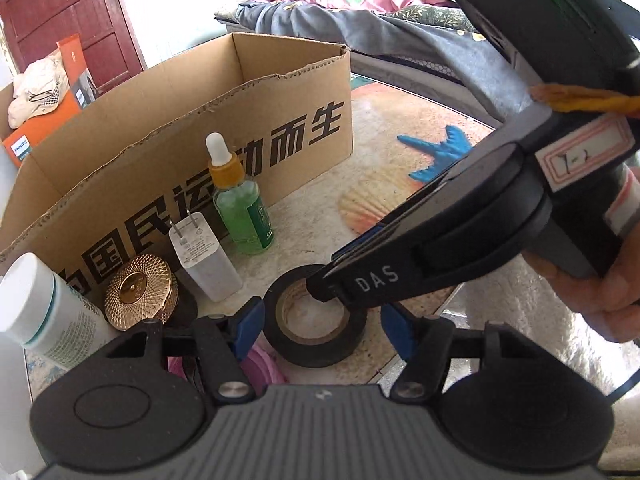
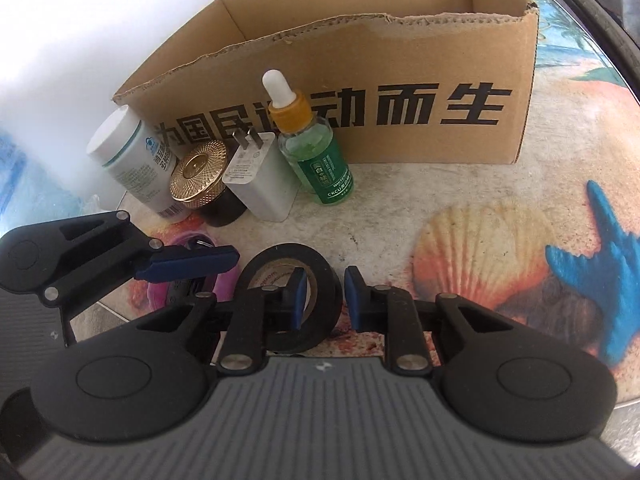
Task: Organize rigid objects
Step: 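Grip the black tape roll by its rim with the right tool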
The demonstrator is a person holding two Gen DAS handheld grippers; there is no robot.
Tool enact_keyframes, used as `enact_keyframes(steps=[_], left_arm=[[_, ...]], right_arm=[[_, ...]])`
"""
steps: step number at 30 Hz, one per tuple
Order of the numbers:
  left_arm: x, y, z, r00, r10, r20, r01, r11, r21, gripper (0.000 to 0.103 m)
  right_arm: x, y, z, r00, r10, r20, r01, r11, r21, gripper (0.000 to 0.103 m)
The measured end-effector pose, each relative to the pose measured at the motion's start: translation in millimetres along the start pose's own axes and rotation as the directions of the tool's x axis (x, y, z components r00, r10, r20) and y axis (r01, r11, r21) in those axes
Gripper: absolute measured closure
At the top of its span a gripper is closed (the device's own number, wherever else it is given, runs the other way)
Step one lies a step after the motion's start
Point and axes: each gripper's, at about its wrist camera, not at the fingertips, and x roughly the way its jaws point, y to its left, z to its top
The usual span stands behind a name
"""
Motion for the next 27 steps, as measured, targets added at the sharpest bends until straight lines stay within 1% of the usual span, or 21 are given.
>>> enact_keyframes(steps=[2, 5, 6, 13, 16, 19, 27], left_arm=[[2, -1, 2, 1.000, 0.002, -0.001, -0.002, 1.000, -0.001, 0.037], [6, -4, 6, 1.000, 0.002, -0.002, -0.002, 1.000, 0.004, 0.031], [8, -5, 7, 1.000, 0.003, -0.004, -0.003, 1.000, 0.006, 0.030], [25, -6, 16, 0.999, -0.020, -0.034, 0.020, 1.000, -0.019, 0.030], [32, -8, 19, 0.999, -0.026, -0.040, 0.025, 0.999, -0.023, 0.031], [37, -9, 20, 0.998, -0.029, -0.052, 0.028, 0.999, -0.020, 0.034], [41, -6, 22, 0.999, -0.032, -0.034, 0.030, 0.998, -0.047, 0.036]], right_arm=[[0, -3, -1, 1.000, 0.004, 0.005, -0.004, 1.000, 0.005, 0.086], [-2, -9, -2, 1.000, -0.004, 0.013, 0.004, 1.000, 0.021, 0.086], [-2, -12, -3, 1.000, -0.008, 0.017, 0.007, 1.000, 0.028, 0.087], [-11, -32, -5, 0.999, -0.025, 0.039, 0.022, 0.997, 0.076, 0.087], [-13, -37, -7, 0.999, -0.017, 0.047, 0.012, 0.996, 0.090, 0.087], [-15, -38, -8, 0.999, -0.014, 0.052, 0.009, 0.996, 0.086, 0.087], [-12, -35, -8, 0.997, -0.020, 0.074, 0.015, 0.998, 0.064, 0.087]])
